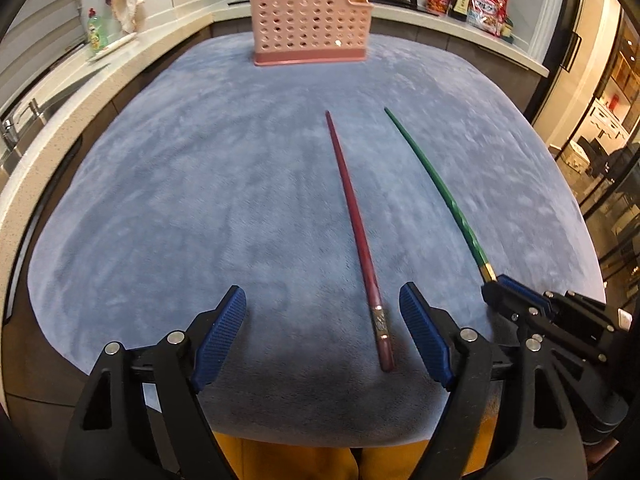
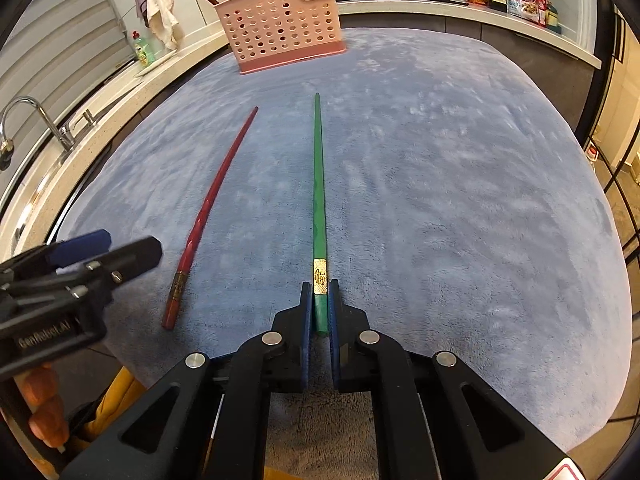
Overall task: Organize utensils
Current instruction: 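Grasp a dark red chopstick with the left tool while the right tool grasps a green one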
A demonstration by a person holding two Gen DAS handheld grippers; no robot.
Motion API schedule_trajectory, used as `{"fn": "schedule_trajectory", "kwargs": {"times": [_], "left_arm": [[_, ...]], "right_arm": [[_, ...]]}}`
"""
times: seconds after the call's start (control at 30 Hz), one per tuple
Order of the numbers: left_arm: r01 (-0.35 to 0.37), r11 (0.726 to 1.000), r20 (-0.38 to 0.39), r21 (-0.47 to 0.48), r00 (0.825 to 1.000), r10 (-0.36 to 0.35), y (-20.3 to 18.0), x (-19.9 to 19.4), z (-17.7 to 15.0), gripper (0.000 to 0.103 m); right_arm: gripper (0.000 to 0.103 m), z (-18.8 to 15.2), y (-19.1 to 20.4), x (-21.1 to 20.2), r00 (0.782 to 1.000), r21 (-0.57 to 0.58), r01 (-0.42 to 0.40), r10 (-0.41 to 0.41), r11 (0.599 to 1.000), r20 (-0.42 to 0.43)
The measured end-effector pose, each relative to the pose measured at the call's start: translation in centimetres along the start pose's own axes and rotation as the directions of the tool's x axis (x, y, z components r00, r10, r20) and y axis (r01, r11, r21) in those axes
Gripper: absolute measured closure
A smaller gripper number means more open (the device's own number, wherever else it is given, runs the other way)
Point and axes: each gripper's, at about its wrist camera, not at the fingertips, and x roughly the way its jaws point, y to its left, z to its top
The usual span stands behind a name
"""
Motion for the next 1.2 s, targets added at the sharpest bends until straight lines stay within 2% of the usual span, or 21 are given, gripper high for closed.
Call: {"fn": "schedule_trajectory", "kwargs": {"times": [0.23, 0.5, 0.6, 0.77, 0.83, 0.93, 1.2], "left_arm": [[0.027, 1.0, -0.076, -0.016, 0.997, -0.028, -0.3, 1.9, -0.6, 0.029], [-0.012, 1.0, -0.069, 0.011, 0.998, 0.013, -0.5, 1.9, -0.9, 0.043], [-0.016, 1.0, -0.066, 0.02, 0.998, 0.017, -0.6, 1.8, -0.9, 0.055], [-0.007, 0.999, -0.064, 0.034, 0.998, 0.009, -0.7, 1.6, -0.9, 0.085], [-0.002, 0.999, -0.066, 0.038, 0.998, 0.004, -0.8, 1.6, -0.9, 0.091], [0.003, 0.999, -0.069, 0.036, 0.998, -0.001, -0.6, 1.5, -0.8, 0.095], [0.005, 1.0, -0.064, 0.029, 0.998, -0.003, -0.2, 1.0, -0.4, 0.096]], "right_arm": [[0.096, -0.1, -0.1, 0.0, 1.0, -0.001, -0.003, 0.003, 1.0, 0.0], [0.096, -0.1, -0.1, 0.0, 1.0, -0.001, -0.003, 0.003, 1.0, 0.0], [0.096, -0.1, -0.1, 0.0, 1.0, 0.0, -0.003, 0.003, 1.0, 0.0], [0.096, -0.1, -0.1, 0.1, 1.0, 0.0, -0.004, 0.004, 1.0, 0.0], [0.096, -0.1, -0.1, 0.0, 1.0, 0.0, -0.004, 0.004, 1.0, 0.0], [0.096, 0.0, -0.1, 0.1, 1.0, -0.001, -0.004, 0.004, 1.0, 0.0], [0.096, 0.2, -0.1, -0.8, 1.0, 0.001, -0.009, 0.009, 1.0, 0.015]]}}
